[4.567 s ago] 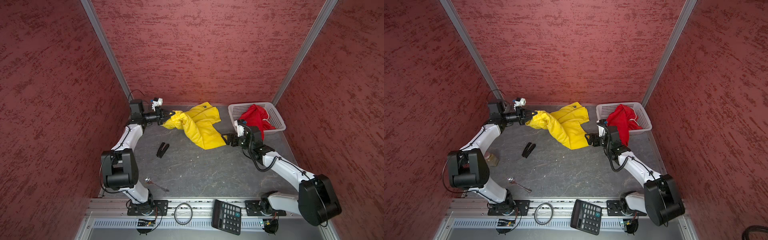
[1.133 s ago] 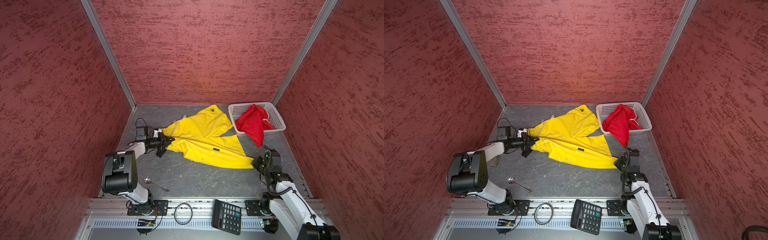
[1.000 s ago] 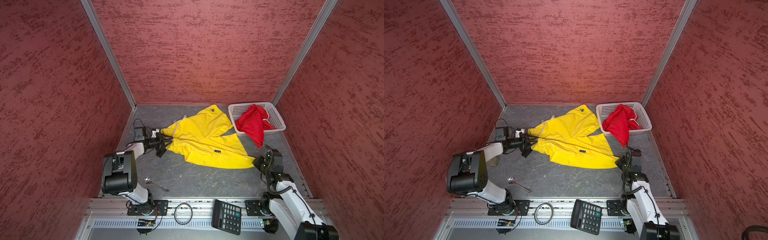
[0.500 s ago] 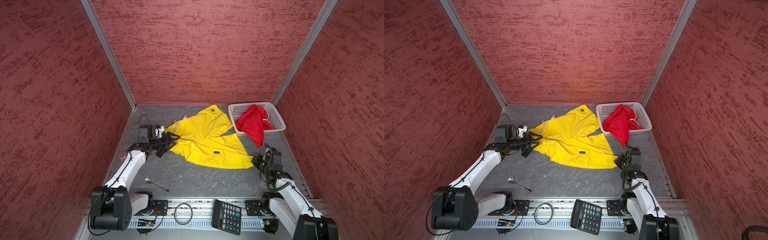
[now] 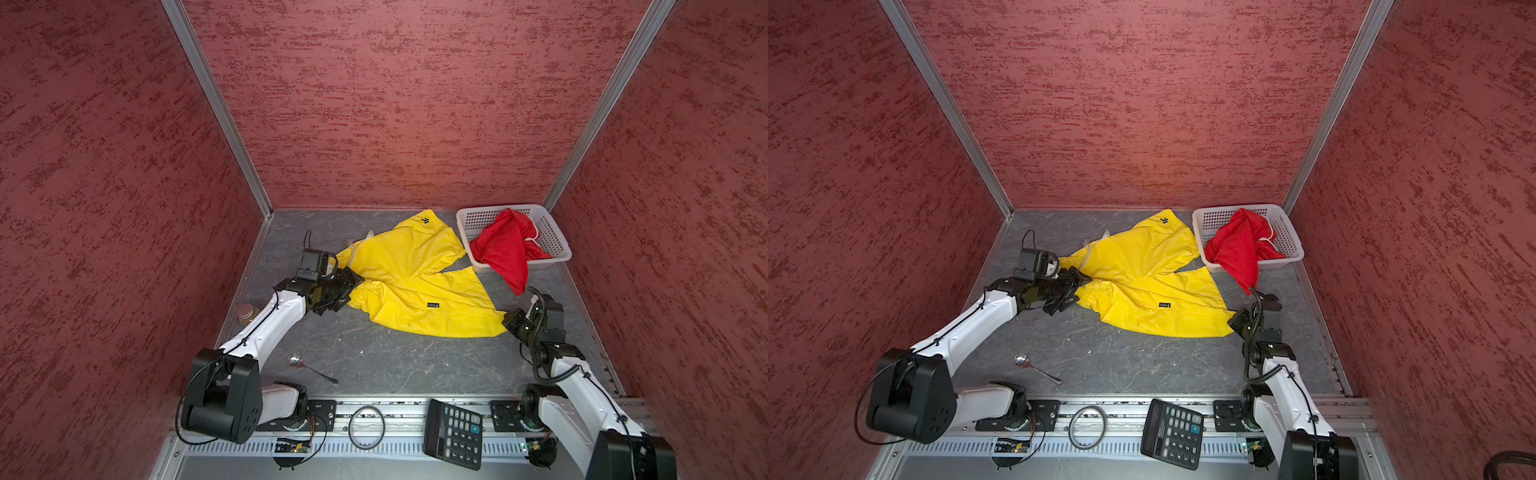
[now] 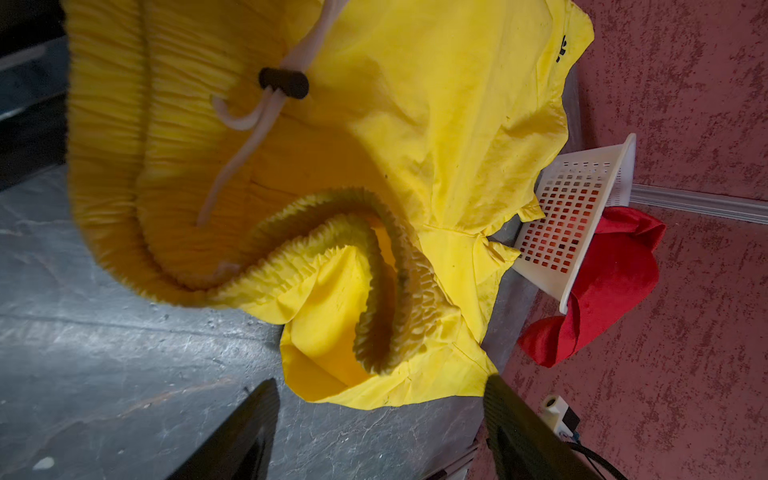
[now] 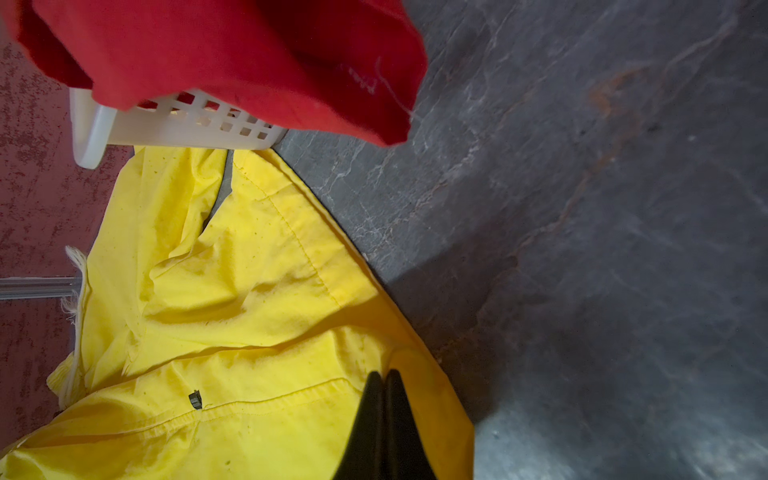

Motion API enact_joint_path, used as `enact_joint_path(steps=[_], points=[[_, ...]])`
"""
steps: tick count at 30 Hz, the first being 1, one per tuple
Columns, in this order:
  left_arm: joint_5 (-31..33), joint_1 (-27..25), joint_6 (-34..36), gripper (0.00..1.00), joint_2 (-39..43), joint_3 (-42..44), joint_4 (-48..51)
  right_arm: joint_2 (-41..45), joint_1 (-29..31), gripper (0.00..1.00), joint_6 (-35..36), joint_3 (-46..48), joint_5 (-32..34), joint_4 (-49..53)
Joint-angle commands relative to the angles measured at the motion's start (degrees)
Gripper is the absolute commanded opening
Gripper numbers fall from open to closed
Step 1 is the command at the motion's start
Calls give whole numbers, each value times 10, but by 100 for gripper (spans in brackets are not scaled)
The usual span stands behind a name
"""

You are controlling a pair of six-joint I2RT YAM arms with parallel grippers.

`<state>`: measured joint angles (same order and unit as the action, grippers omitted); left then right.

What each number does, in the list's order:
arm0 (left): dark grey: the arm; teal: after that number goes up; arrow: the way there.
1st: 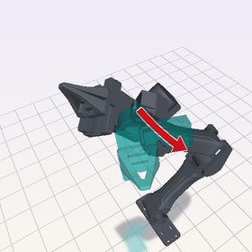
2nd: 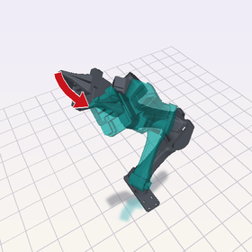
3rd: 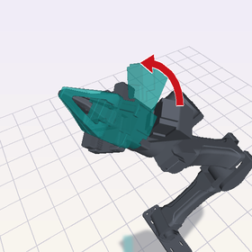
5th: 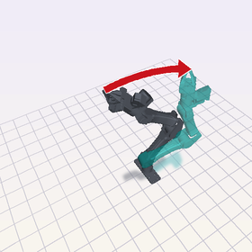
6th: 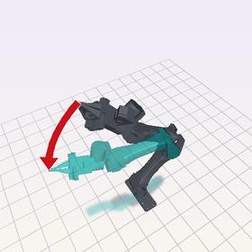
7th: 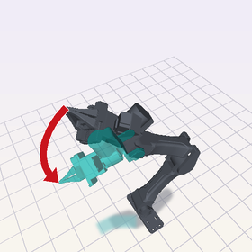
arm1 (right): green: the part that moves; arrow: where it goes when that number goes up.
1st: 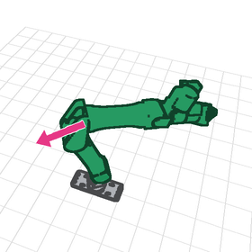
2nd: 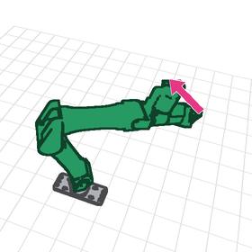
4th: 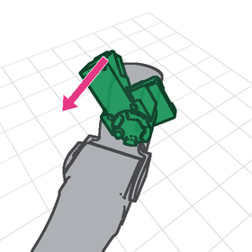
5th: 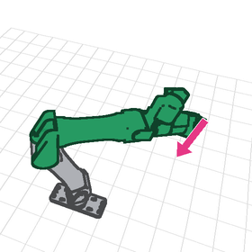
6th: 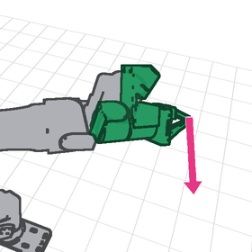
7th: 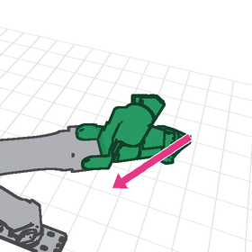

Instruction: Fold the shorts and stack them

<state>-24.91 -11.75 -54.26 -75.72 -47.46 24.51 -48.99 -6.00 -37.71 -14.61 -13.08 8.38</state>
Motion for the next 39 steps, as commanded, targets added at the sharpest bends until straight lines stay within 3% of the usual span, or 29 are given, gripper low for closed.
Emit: enact_joint_path(steps=[1, 5, 10, 13, 20, 28, 34, 37, 38, 39], points=[[11, -11, -30, 71, -28, -1, -66, -1, -2, 0, 8, 5, -4, -15], [-5, -22, -43, 61, -65, -9, -111, -1, -2, 0, 8, 11, -2, -21], [4, -34, -44, 20, -92, -27, -104, -1, -2, 0, 7, 14, -4, -21], [17, -40, -39, 0, -78, -35, -76, 7, -2, 0, 9, 11, 1, -16], [49, -43, -14, 0, 61, -19, 50, 60, -3, 0, 19, -42, 44, 23], [103, -46, -44, 0, 300, 96, 178, 131, -4, 0, 22, -87, 107, 107], [78, -61, -117, 0, 477, 225, 202, 188, -5, 0, 17, -91, 71, 191], [92, -76, -134, 0, 561, 241, 258, 197, -6, 0, 6, -80, 53, 210], [97, -79, -141, 0, 584, 243, 274, 200, -5, 2, -1, -73, 45, 213], [98, -83, -148, 5, 610, 246, 288, 205, -6, 12, -10, -62, 38, 213]])
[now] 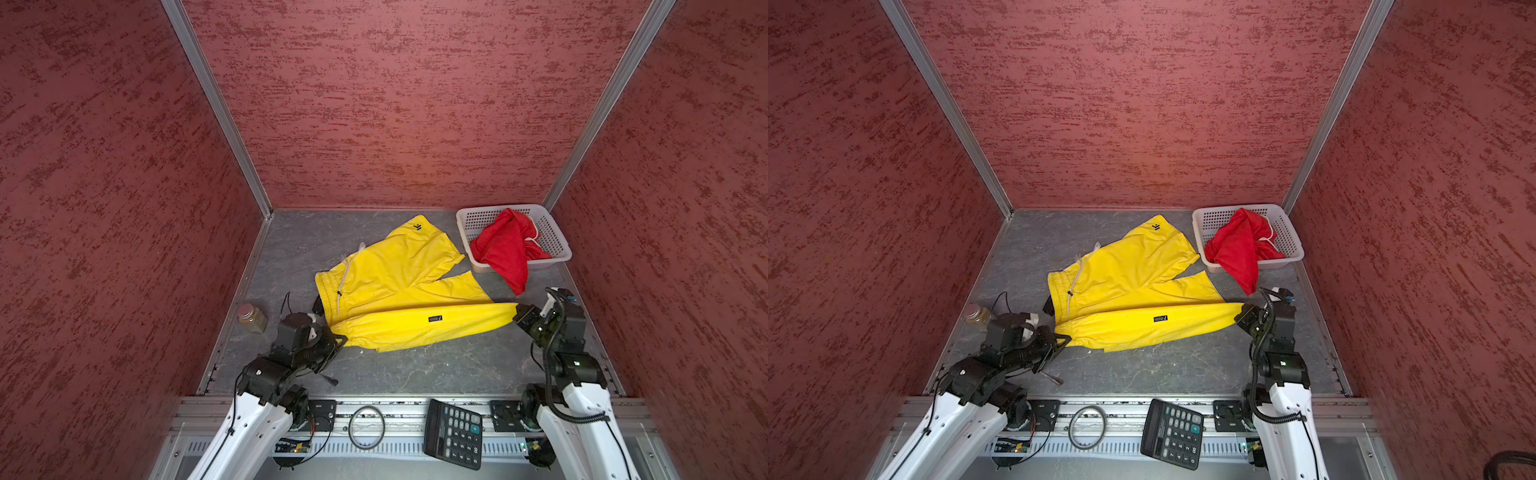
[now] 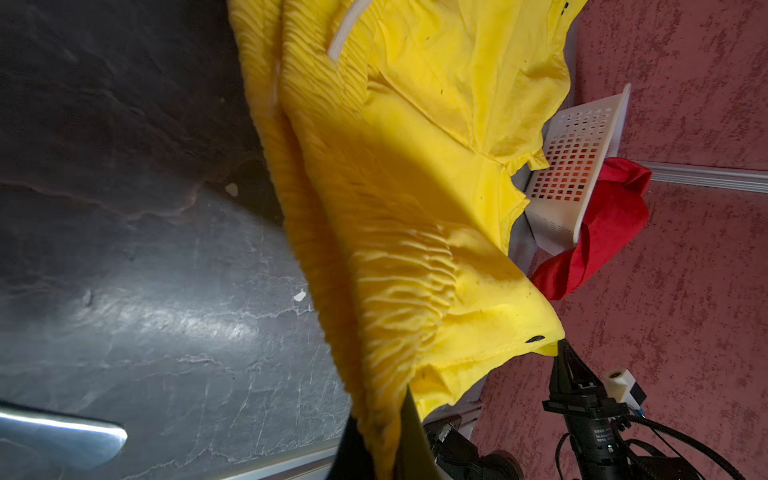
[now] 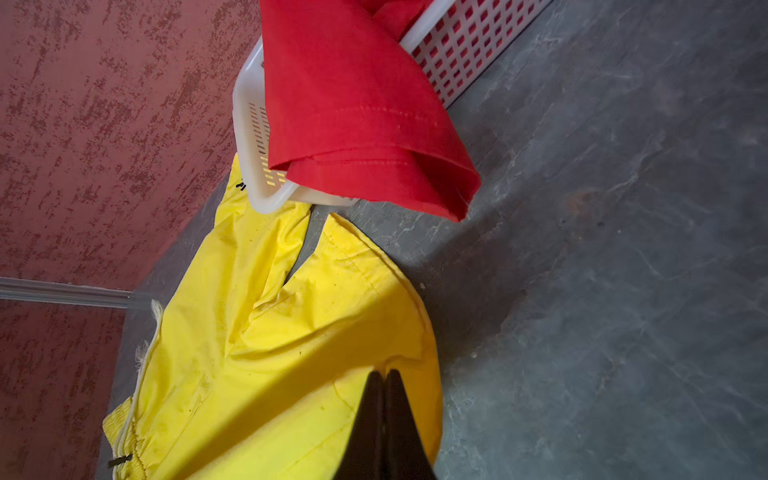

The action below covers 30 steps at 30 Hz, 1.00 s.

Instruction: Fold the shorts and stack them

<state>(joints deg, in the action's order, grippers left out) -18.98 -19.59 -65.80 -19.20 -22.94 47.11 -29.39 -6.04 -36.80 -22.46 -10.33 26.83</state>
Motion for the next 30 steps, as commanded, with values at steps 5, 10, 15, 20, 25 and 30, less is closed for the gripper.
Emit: enact_joint_path(steps=[5, 10, 15, 20, 25, 30], points=[[44, -14, -62, 62, 132, 9, 101, 41, -5, 57, -43, 13, 38, 41], [63, -14, -58, 73, 136, -21, 109, 29, -5, 46, -22, -48, 54, 20], [77, -14, -36, 45, 65, -65, 59, -70, -4, 32, 14, -82, -20, -29], [136, -17, 45, 16, -77, -213, 110, -146, 41, 38, 72, -89, 11, -51], [184, -28, 97, 19, -171, -322, 109, -244, 163, 43, 111, -109, 99, -71], [147, -57, 79, 20, -287, -263, -16, -351, 227, 46, 127, -124, 148, -116]])
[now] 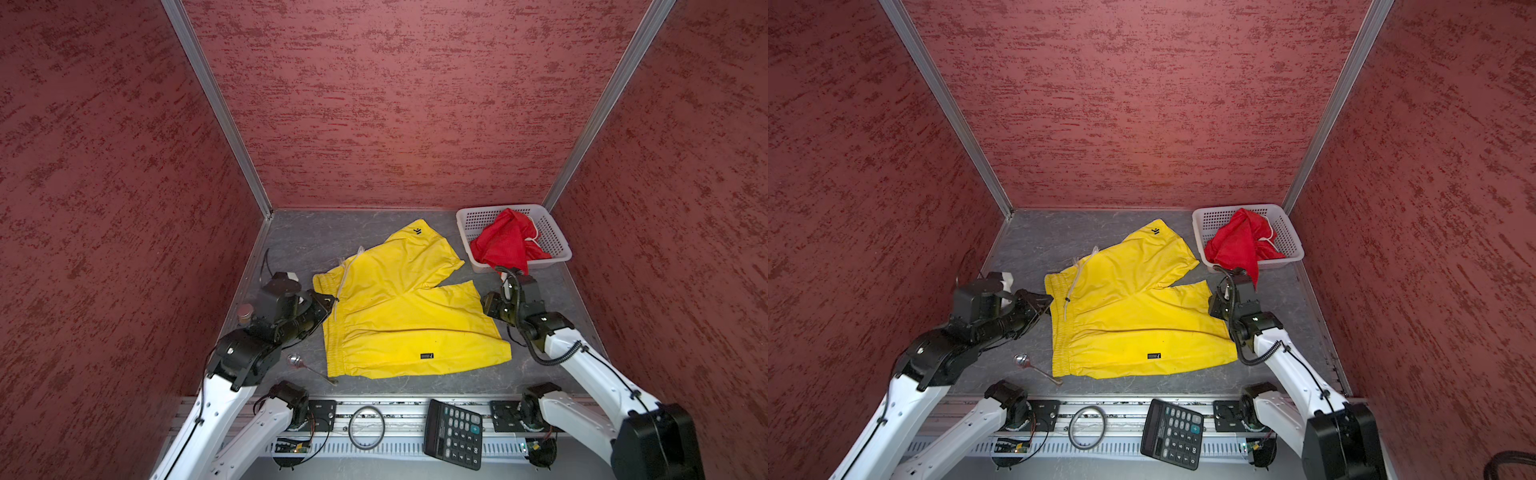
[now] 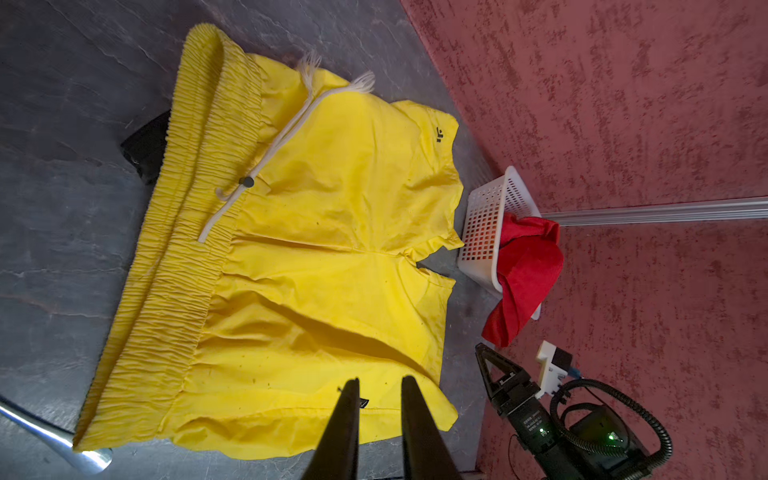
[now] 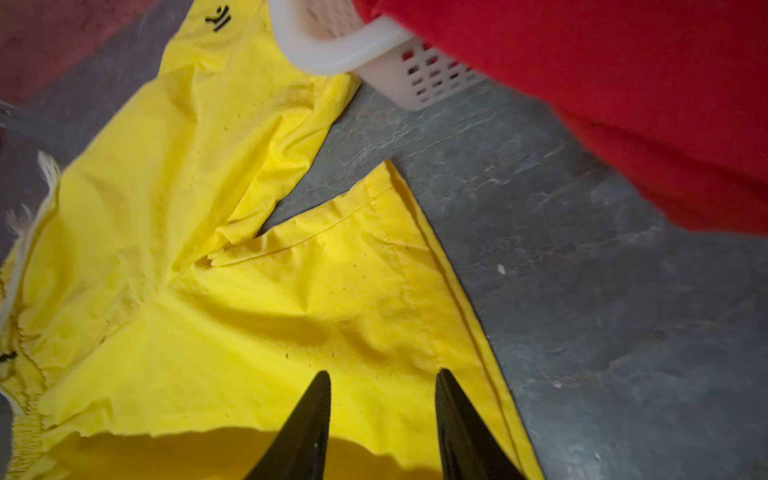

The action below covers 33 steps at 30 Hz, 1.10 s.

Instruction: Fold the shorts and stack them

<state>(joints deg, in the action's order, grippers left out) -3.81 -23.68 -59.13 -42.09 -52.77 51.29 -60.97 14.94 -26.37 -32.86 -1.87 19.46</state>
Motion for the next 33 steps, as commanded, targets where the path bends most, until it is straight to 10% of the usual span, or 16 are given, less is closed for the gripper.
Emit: enact_joint_path(steps=[1, 11, 33], points=[[-3, -31, 7, 20, -86, 46, -90, -56, 18, 50, 29, -22, 73, -49], [7, -93, 36, 22, -314, 6, -188, -208, 17, 63, 31, -100, 114, -88], [-61, -66, 36, 23, -420, 29, -281, -413, -47, 68, 105, -310, 50, -107]])
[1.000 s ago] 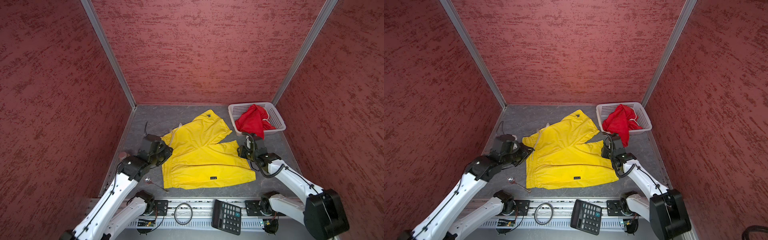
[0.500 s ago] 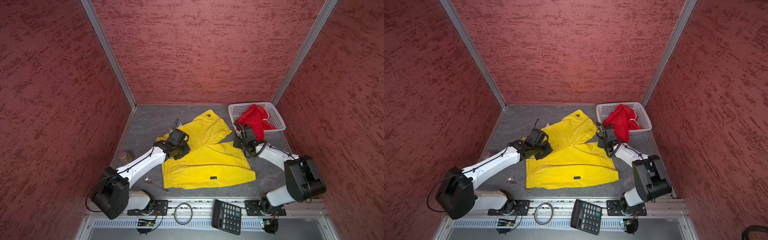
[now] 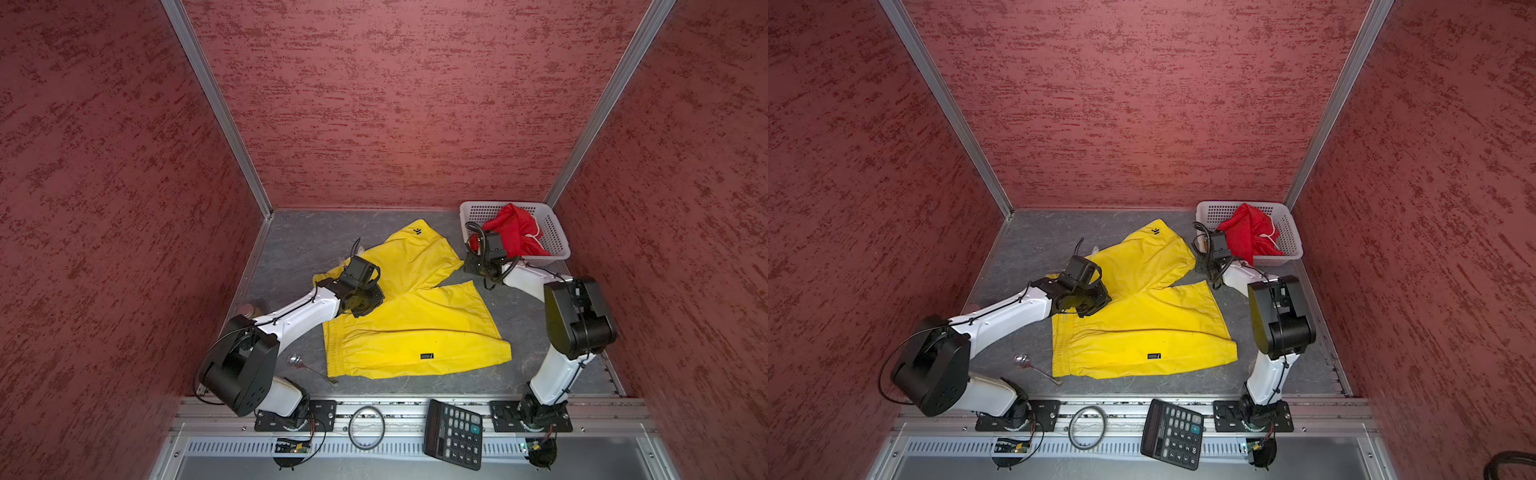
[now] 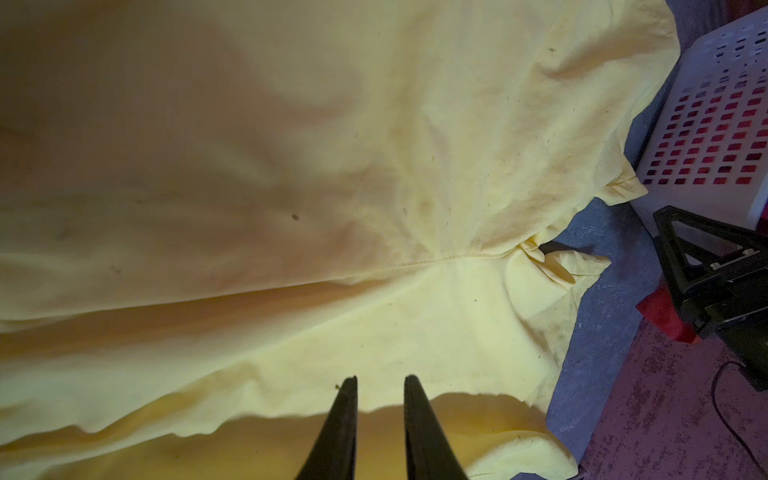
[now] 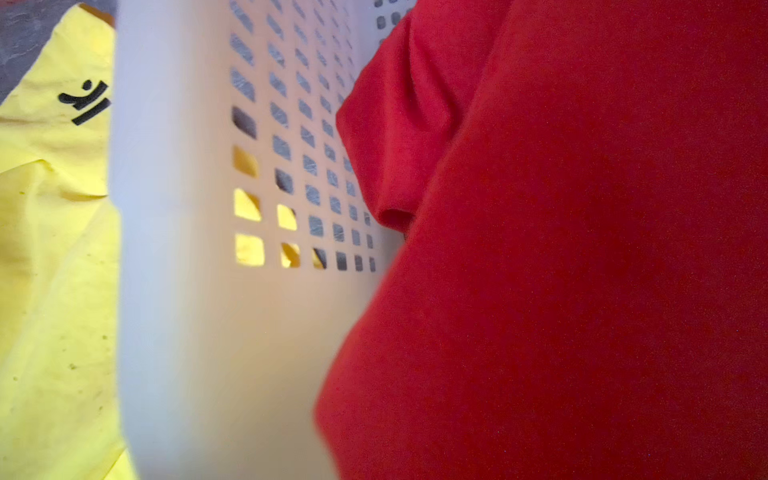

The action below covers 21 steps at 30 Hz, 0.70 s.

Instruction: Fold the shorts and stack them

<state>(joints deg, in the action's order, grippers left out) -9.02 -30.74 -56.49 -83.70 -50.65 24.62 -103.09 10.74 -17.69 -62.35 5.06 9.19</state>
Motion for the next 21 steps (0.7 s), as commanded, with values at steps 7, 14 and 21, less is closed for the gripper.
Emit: enact_joint_path(steps=[7, 14, 21], points=[[-6, 2, 12, 23, 13, 24, 7, 73, -1, 66, -19, 93, -68, -1], [-3, -8, 4, 24, 0, 64, -7, 112, 0, 65, -21, 160, -98, -23], [-13, -28, -9, 22, -66, 69, -52, 81, 0, 49, -32, 149, -112, -47]])
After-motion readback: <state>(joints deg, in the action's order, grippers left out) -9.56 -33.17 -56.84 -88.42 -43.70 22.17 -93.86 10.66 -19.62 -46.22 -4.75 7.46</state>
